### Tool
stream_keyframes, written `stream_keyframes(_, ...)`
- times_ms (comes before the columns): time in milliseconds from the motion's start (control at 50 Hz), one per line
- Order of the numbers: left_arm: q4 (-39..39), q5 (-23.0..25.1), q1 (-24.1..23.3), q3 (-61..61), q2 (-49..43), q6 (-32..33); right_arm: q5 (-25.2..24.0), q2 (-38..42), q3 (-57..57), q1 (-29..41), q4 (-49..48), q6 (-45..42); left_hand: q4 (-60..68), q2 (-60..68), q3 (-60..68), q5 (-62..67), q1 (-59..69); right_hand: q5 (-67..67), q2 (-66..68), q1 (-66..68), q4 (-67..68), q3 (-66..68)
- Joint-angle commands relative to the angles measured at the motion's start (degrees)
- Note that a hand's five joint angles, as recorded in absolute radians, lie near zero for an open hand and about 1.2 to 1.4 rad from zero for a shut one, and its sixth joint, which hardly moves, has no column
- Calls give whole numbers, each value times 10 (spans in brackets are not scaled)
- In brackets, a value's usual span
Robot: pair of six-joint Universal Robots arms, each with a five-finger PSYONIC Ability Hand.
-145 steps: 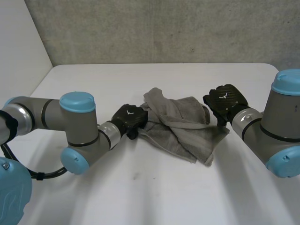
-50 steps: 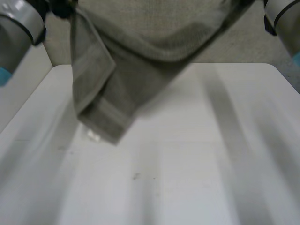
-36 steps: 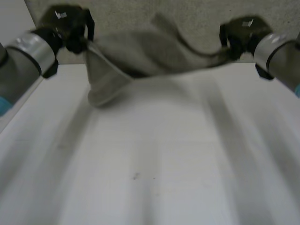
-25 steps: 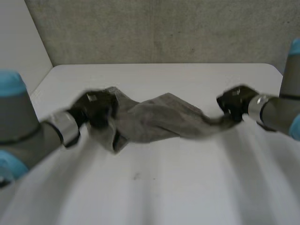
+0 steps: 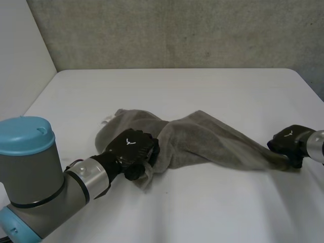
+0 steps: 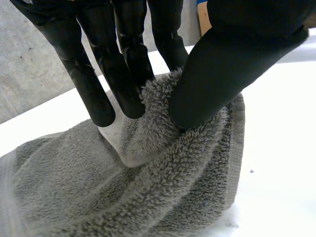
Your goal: Fold the towel.
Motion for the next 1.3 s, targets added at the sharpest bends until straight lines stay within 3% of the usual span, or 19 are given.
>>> stream_keyframes(20,1,-2,6,0,6,26,-6,-27,-19,1,-24,34,52,54,53,65,69,-359,-346,-352,-366,-363)
stream_keyframes(80,1,-13,5,-1,16,25,-14,-34,-47,1,-60,98,-45,-44,-45,-33,-29,-359,-346,-352,-366,-363)
stream_keyframes(220,1,-49,4,-7,48,22,-79,-29,-115,32,-84,215,-73,-71,-72,-60,-56,-359,-346,-352,-366,-363)
stream_keyframes(360,0,-54,3,-16,60,22,-117,74,-261,113,-54,300,-71,-70,-70,-59,-55,-359,-346,-352,-366,-363)
stream_keyframes(540,1,-54,5,-34,66,25,-134,255,-490,181,67,312,-71,-70,-70,-59,-55,-359,-346,-352,-366,-363)
stream_keyframes(660,1,-53,5,-40,74,25,-158,349,-588,202,98,319,-71,-70,-70,-59,-55,-359,-346,-352,-366,-363)
stream_keyframes(800,1,-54,5,-42,80,22,-167,392,-608,210,94,353,-79,-78,-79,-67,-63,-348,-335,-341,-355,-352)
stream_keyframes(860,1,-55,5,-43,81,22,-165,402,-609,219,92,353,-128,-126,-127,-115,-112,-254,-241,-246,-261,-258)
stream_keyframes(900,1,-56,5,-45,82,21,-162,402,-611,225,90,354,-166,-165,-166,-154,-150,-16,-3,-9,-23,-20)
stream_keyframes(960,4,-55,5,-48,87,18,-161,400,-612,225,86,355,-306,-304,-305,-293,-289,63,75,70,56,59)
stream_keyframes(1040,8,-55,4,-48,99,7,-162,382,-618,226,78,363,-412,-411,-412,-400,-396,316,328,323,309,312)
stream_keyframes(1080,17,-55,4,-44,104,-26,-161,373,-618,226,77,368,-536,-535,-536,-524,-520,341,354,348,334,337)
stream_keyframes(1160,26,-54,3,-38,107,-67,-157,354,-616,226,77,377,-555,-554,-555,-543,-539,341,354,348,334,337)
stream_keyframes(1300,34,-70,3,-13,89,-209,-133,317,-589,219,77,379,-557,-556,-557,-545,-541,341,354,348,334,337)
